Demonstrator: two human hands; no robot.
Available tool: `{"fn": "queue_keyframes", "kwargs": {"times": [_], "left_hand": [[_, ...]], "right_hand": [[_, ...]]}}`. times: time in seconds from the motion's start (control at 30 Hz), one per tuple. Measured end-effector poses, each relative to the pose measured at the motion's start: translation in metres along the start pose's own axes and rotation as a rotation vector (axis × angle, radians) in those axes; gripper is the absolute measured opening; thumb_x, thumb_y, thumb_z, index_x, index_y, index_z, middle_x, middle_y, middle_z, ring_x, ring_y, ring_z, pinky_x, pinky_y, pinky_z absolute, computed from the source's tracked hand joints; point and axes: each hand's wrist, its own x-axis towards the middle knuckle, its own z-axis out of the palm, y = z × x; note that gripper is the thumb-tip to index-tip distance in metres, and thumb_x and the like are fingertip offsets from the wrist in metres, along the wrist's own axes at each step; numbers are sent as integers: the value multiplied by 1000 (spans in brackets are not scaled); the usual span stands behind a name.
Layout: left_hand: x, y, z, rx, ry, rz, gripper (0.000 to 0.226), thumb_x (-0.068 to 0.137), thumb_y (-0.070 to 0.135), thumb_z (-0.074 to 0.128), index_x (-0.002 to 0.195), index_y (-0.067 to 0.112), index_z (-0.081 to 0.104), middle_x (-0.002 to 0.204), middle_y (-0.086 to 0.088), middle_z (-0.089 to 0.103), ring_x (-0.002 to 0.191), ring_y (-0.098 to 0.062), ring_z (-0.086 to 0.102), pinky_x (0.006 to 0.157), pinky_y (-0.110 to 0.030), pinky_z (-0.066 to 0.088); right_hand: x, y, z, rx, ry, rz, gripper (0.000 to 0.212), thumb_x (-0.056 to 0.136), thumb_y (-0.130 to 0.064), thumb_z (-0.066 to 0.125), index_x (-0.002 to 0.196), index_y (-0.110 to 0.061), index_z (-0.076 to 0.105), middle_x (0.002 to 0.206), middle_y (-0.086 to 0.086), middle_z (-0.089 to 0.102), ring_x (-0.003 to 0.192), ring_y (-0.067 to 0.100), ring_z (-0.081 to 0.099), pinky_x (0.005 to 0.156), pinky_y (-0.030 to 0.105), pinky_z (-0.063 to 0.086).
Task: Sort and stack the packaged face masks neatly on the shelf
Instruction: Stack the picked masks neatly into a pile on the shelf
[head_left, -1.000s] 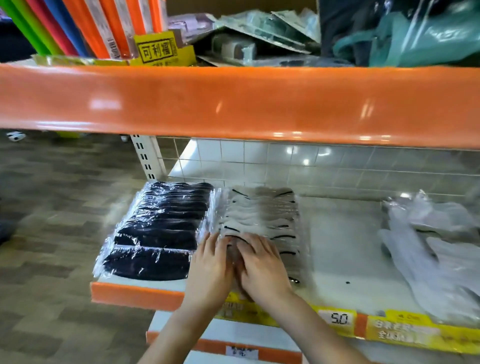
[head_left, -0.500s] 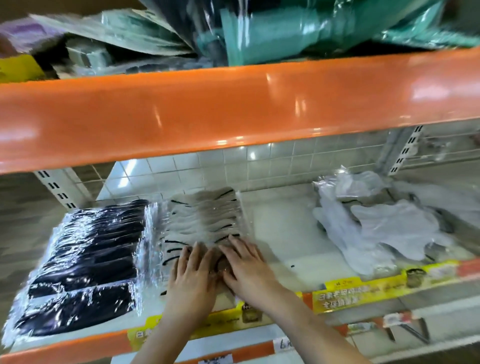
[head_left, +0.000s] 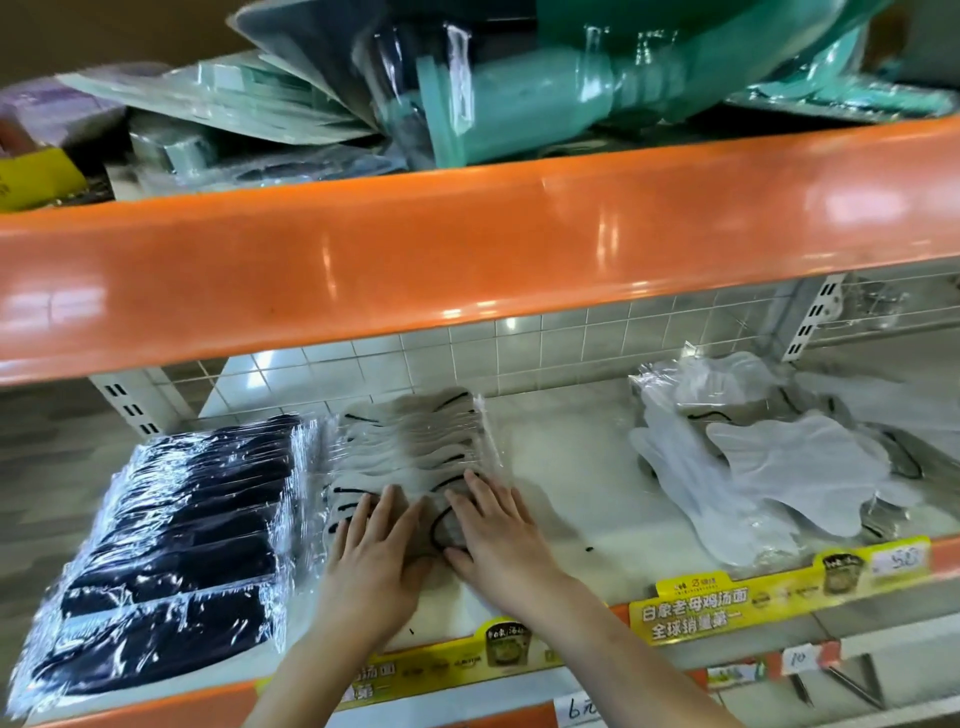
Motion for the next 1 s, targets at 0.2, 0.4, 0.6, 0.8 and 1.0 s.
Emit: {"fn": "queue_keyframes", "kwargs": {"times": [0.2, 0.4, 0.6, 0.8, 1.0], "left_hand": [[4, 4, -1, 1, 8, -3, 89, 64, 66, -6, 149, 44, 7, 160, 7, -7, 147, -19, -11, 118, -37, -3], [-2, 0, -8, -18, 33, -32, 65, 82, 54, 28, 134, 24, 53, 145, -10, 45, 135, -38, 37, 105, -54, 36], [-7, -10, -7, 61, -41, -43, 74, 80, 58, 11, 150, 39, 2, 160, 0, -8, 147, -24, -9, 117, -41, 2], [-1, -11, -6, 71, -31, -45, 62, 100, 36, 31, 150, 37, -6, 159, 0, -13, 146, -23, -15, 118, -40, -4], [9, -13, -5, 83, -31, -24, 67, 99, 27, 34, 150, 31, -10, 159, -3, -16, 145, -25, -17, 117, -43, -6]], "right_hand": [[7, -4, -2, -3, -12, 25, 60, 98, -33, 42, 151, -19, 17, 160, 6, -4, 147, 23, -5, 118, 43, -3], [4, -10, -1, -31, 31, -24, 58, 97, -30, 43, 150, -17, 22, 160, 8, 3, 147, 26, -2, 117, 46, -5], [7, -10, 1, -42, -48, -104, 66, 94, -40, 48, 150, -22, 20, 160, 2, 2, 147, 22, -4, 117, 50, -6], [15, -14, 2, -47, -8, -103, 59, 96, -37, 47, 148, -22, 24, 160, 4, 7, 147, 23, 2, 116, 51, -4], [22, -18, 8, -48, 56, -63, 55, 96, -34, 45, 146, -16, 32, 159, 8, 12, 146, 26, 9, 115, 51, -1]]}}
